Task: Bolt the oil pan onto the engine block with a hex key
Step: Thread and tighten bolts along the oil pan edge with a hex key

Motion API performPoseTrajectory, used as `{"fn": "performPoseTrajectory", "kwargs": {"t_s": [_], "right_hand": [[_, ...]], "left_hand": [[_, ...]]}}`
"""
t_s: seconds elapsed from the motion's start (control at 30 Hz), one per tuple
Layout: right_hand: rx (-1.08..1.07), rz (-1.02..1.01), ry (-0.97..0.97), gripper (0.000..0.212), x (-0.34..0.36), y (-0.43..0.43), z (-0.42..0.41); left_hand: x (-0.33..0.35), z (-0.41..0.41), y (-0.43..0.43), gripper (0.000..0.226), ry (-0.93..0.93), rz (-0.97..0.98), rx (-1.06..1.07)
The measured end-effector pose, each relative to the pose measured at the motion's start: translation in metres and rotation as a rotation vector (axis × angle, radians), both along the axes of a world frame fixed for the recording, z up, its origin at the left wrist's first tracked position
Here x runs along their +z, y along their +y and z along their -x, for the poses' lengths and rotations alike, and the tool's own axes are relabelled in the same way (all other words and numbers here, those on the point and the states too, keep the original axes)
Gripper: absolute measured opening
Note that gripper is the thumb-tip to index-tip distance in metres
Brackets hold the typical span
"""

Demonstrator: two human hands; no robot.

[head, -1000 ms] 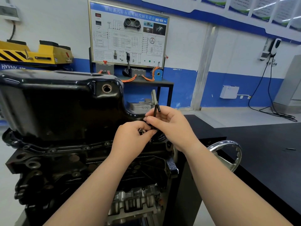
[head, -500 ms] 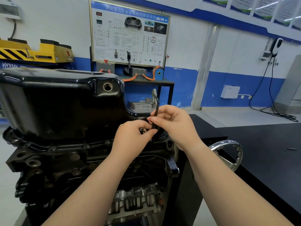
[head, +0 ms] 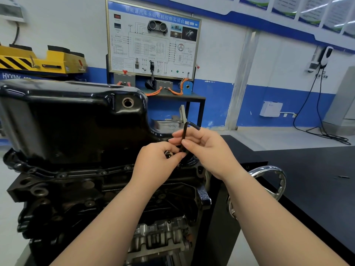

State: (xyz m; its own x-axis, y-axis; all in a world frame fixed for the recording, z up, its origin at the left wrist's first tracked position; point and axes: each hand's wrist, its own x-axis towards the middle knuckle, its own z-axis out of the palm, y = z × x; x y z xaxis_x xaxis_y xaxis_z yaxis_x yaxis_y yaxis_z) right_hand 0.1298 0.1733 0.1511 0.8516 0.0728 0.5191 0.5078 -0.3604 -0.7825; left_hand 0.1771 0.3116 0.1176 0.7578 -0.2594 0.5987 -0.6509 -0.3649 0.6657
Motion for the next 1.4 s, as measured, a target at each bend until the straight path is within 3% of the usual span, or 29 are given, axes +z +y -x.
{"fn": "performPoseTrajectory", "kwargs": {"t_s": [0.33, 0.47, 0.53, 0.67, 0.9, 1.13, 1.4], "right_hand": [[-0.128, -0.040, -0.080, 0.026, -0.005, 0.003, -0.006], [-0.176, 0.006, -0.121, 0.025, -0.007, 0.007, -0.005], [-0.170, 0.017, -0.119, 0.023, -0.007, 0.007, -0.005], [-0.022, -0.024, -0.059, 0.018, -0.005, 0.001, -0.002], [0.292, -0.340, -0.053, 0.031, 0.002, -0.003, -0.007], [0.434, -0.462, 0.073, 0.030, -0.006, 0.004, -0.019], [0.442, -0.524, 0.084, 0.044, -0.006, 0.007, -0.022]], "left_hand": [[-0.001, 0.001, 0.000, 0.029, -0.013, -0.004, 0.002], [-0.001, -0.001, -0.001, 0.014, 0.006, -0.009, 0.003], [-0.001, -0.001, -0.001, 0.021, 0.001, -0.007, -0.001], [-0.002, -0.002, 0.000, 0.027, 0.014, -0.007, -0.004], [-0.002, -0.001, 0.000, 0.028, 0.014, 0.020, 0.002], [-0.001, -0.001, 0.001, 0.006, 0.037, -0.018, -0.003], [-0.001, 0.001, 0.000, 0.006, 0.063, -0.021, 0.016]]}}
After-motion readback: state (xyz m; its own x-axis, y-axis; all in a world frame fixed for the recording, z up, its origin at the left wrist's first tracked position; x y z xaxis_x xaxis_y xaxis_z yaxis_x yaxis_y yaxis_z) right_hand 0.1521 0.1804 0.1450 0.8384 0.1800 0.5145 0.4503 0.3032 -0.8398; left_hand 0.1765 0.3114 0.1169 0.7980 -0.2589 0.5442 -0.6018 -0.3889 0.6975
